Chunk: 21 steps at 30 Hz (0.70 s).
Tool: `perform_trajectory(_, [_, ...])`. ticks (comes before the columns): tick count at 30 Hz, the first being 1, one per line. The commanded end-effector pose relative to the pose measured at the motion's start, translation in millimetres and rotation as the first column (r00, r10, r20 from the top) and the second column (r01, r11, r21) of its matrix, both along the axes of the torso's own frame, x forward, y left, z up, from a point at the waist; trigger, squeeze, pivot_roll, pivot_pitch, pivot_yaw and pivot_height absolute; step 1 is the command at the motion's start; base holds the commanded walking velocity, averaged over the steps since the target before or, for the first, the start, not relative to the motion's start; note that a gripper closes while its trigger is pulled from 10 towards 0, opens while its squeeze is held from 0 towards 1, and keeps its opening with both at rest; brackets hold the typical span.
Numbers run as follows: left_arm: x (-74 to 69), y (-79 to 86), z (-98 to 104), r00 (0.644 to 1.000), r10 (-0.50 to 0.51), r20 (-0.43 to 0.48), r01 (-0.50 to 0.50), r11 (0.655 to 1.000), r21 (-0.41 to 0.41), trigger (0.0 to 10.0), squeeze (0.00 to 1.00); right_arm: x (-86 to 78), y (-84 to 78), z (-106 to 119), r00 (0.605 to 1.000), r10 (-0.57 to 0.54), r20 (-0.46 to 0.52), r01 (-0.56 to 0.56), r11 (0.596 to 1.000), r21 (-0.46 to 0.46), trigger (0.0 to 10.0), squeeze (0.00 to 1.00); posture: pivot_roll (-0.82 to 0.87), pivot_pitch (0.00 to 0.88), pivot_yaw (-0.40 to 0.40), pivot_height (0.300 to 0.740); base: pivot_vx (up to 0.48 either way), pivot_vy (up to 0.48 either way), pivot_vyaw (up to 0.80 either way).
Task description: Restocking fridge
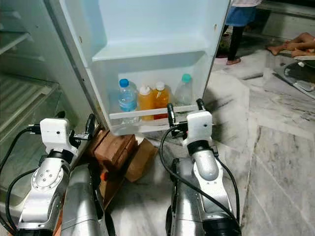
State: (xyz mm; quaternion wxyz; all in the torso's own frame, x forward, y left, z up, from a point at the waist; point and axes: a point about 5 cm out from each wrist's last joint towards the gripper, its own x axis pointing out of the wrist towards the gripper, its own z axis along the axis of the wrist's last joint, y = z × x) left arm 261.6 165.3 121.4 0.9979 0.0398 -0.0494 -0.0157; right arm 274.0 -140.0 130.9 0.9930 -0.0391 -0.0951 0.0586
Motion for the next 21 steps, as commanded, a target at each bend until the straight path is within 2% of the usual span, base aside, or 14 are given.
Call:
perform_trajectory(1, [-0.5,1.2,-2.5,1.000,0.002,-0.002,-0.002,1.000,0.018,10.0,0.00,-2.2,-5.8,-4.9,0.999,-0.023,-0.037,0.024,0.999,0.032,10.0,0.00,0.07,0.000,0.015,0.468,0.000,0.000,0.00])
perform_trajectory(9, [-10.5,-8.8,-19.2,0.999,-0.017,-0.051,0.016,1.000,-0.008,10.0,0.00,-14.5,-16.4,-23.2,0.991,-0.050,-0.121,0.055,0.998,0.042,10.0,0.00,0.04,0.000,-0.004,0.512,0.000,0.000,0.00])
perform_trajectory(15, [-13.3,-6.2,-27.4,0.997,0.003,-0.079,-0.003,1.000,-0.002,10.0,0.00,-23.8,-32.3,-37.5,0.974,-0.101,-0.203,0.116,0.991,0.067,10.0,0.00,0.05,0.000,-0.004,0.553,0.000,0.000,0.00])
perform_trajectory(21, [-11.8,-3.6,-27.1,0.997,0.018,-0.077,-0.017,1.000,0.015,10.0,0.00,-20.7,-33.4,-38.4,0.971,-0.104,-0.213,0.123,0.989,0.078,10.0,0.00,0.05,0.000,-0.006,0.587,0.000,0.000,0.00])
